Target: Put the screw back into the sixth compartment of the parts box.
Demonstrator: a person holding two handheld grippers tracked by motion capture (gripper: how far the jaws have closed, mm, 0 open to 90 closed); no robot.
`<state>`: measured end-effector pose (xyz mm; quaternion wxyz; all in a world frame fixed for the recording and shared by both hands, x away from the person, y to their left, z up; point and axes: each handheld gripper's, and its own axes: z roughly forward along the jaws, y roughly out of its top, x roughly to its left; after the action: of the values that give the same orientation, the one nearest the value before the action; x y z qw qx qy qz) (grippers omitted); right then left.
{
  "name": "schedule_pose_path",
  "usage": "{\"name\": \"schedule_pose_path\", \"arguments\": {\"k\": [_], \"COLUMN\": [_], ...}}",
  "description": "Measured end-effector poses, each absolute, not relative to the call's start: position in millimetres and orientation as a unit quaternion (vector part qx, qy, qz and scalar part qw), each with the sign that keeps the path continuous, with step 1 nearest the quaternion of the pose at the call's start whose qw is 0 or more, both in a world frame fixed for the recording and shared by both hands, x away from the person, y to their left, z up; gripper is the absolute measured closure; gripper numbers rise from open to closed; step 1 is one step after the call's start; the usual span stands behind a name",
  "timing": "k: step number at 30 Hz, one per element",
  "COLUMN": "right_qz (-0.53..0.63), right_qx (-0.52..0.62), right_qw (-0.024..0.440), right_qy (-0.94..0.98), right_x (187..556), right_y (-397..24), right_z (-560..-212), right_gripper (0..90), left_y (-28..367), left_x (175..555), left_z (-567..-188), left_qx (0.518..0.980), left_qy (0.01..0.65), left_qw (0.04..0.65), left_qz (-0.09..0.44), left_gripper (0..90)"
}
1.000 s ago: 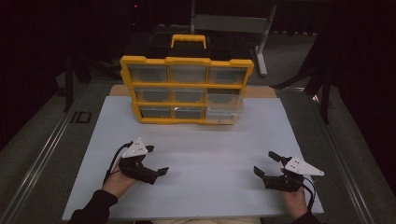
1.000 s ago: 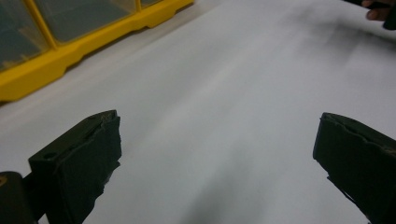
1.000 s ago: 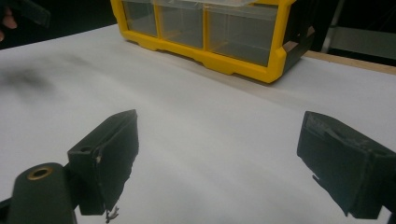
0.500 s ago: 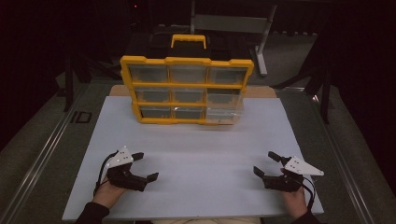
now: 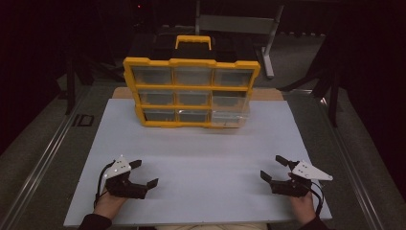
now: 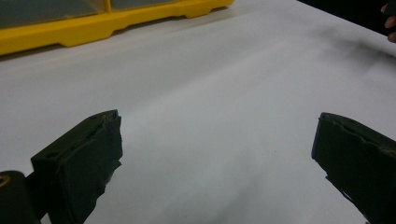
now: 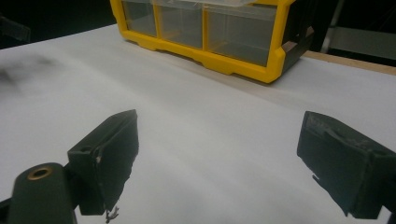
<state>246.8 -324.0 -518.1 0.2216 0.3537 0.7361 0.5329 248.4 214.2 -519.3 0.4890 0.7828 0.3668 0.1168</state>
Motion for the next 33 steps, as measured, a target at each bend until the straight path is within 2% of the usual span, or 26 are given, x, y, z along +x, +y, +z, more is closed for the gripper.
{"name": "schedule_pose_path", "arguments": {"k": [13,20,24,33], "right_qz": [0.532,0.532,0.534,0.533], "right_qx": [0.35,0.348,0.35,0.349], "right_qw": [0.218,0.215,0.211,0.21], "right_qy": [0.739,0.742,0.74,0.742], "right_x": [246,247,248,248], "right_y": [-323,-323,-323,-322], "right_z": [-518,-519,-520,-520], "right_gripper": [12.5,12.5,12.5,12.5], "left_y": [220,222,224,224], "left_x": [245,245,245,245], "left_z": [-524,-526,-526,-526], "left_qx": [0.765,0.759,0.747,0.745], "left_qy": [0.382,0.373,0.372,0.37], "left_qw": [0.498,0.514,0.525,0.53], "left_qz": [0.149,0.144,0.166,0.164], "left_gripper": [2.4,2.3,2.3,2.3]}}
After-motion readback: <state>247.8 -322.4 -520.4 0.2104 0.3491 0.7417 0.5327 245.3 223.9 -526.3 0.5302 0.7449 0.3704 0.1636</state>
